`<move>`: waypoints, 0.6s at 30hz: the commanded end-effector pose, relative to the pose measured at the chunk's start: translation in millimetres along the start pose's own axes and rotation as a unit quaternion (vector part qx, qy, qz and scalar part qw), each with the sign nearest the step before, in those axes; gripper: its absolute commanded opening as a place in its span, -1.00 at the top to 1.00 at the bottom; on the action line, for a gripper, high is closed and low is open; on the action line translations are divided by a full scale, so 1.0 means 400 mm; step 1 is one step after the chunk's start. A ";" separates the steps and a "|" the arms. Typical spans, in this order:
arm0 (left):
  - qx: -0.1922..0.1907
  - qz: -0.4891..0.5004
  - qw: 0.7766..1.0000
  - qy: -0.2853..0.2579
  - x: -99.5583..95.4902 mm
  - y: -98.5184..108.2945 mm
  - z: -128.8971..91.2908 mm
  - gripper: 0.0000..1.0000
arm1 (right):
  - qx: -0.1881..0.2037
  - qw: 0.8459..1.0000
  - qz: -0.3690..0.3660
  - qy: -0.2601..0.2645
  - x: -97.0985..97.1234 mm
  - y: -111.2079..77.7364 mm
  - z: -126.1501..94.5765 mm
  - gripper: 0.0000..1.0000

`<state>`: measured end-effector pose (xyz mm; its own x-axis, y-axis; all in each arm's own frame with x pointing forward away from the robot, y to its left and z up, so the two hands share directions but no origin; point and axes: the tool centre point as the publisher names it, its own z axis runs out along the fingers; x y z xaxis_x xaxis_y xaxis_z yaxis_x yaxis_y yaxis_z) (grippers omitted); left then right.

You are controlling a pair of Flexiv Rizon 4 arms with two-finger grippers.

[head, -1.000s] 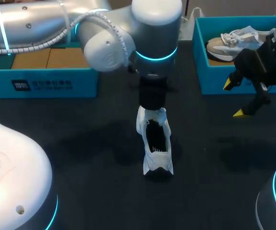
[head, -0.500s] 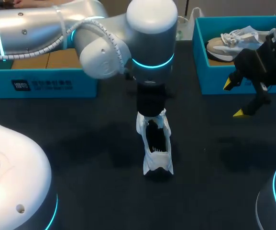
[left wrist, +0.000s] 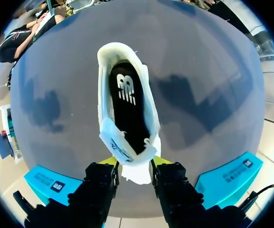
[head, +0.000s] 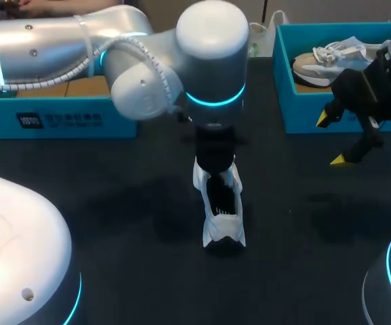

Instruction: Take the shoe out of the shoebox, open the shoe tongue, remove and reinsert the insole, then place the shoe into the shoebox

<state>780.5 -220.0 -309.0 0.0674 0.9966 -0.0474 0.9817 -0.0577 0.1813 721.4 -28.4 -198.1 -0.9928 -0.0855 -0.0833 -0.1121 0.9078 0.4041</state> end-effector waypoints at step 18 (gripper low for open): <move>0.007 -0.020 1.000 -0.006 0.009 -0.112 0.013 0.40 | 0.001 1.000 0.000 0.000 -0.002 0.000 0.003 -1.00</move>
<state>740.1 -215.3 -318.8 0.0292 0.9976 -0.0621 0.9869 -0.0189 0.1599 721.3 -28.4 -198.1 -0.9928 -0.0855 -0.0833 -0.1121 0.9078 0.4042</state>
